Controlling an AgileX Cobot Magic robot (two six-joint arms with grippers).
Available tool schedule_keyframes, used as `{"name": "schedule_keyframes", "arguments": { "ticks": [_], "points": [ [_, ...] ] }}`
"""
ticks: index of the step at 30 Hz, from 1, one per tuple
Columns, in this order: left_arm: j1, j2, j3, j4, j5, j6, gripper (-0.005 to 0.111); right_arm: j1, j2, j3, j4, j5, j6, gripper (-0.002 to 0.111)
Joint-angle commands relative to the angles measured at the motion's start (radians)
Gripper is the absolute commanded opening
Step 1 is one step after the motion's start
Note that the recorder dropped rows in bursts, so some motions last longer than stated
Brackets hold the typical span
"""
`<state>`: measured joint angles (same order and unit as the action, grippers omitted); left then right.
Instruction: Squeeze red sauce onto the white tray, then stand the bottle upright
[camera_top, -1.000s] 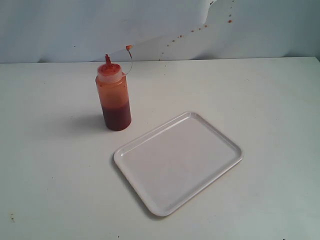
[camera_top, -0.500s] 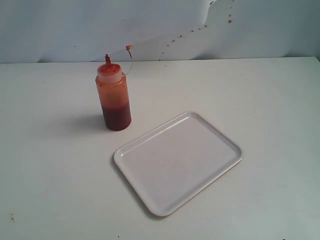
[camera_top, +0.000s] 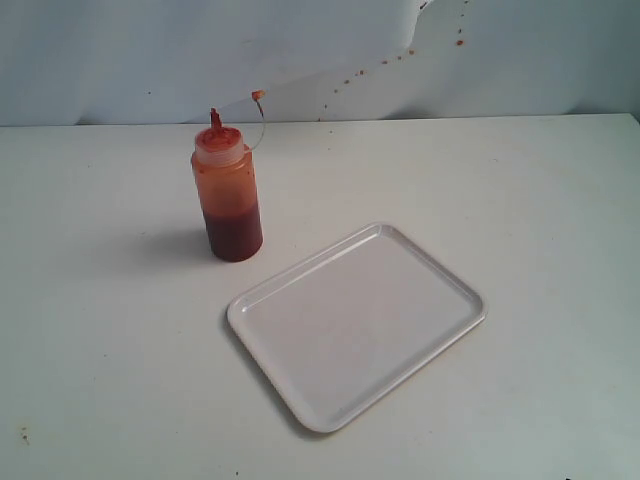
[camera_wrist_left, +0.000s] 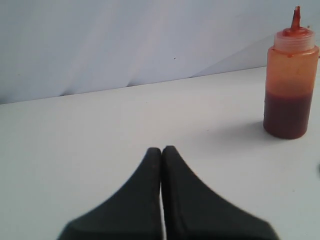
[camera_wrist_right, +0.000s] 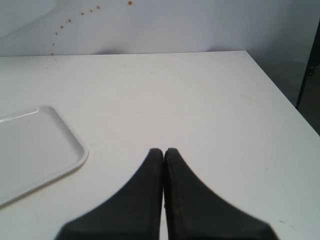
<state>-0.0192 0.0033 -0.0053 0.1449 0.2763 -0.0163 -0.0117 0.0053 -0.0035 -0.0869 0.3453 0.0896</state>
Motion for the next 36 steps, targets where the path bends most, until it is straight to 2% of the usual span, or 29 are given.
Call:
{"name": "schedule_keyframes", "arguments": {
  "ticks": [1, 9, 12, 19, 26, 36],
  "points": [
    [0.003, -0.003, 0.005, -0.036, -0.019, -0.007, 0.001, 0.002, -0.005, 0.003, 0.003, -0.003, -0.003, 0.0],
    [0.003, -0.003, 0.005, -0.039, -0.019, -0.009, 0.001, 0.002, -0.005, 0.003, 0.003, -0.003, -0.003, 0.0],
    [0.003, -0.003, 0.005, -0.082, -0.021, -0.008, 0.001, 0.002, -0.005, 0.003, 0.003, -0.003, -0.003, 0.0],
    [0.003, -0.003, 0.005, -0.243, -0.125, -0.008, 0.001, 0.002, -0.005, 0.003, 0.003, -0.003, -0.003, 0.0],
    [0.003, -0.003, 0.005, -0.243, -0.153, -0.008, 0.001, 0.002, -0.005, 0.003, 0.003, -0.003, -0.003, 0.0],
    [0.003, -0.003, 0.005, -0.243, -0.321, -0.008, 0.001, 0.002, -0.005, 0.003, 0.003, -0.003, -0.003, 0.0]
  ]
}}
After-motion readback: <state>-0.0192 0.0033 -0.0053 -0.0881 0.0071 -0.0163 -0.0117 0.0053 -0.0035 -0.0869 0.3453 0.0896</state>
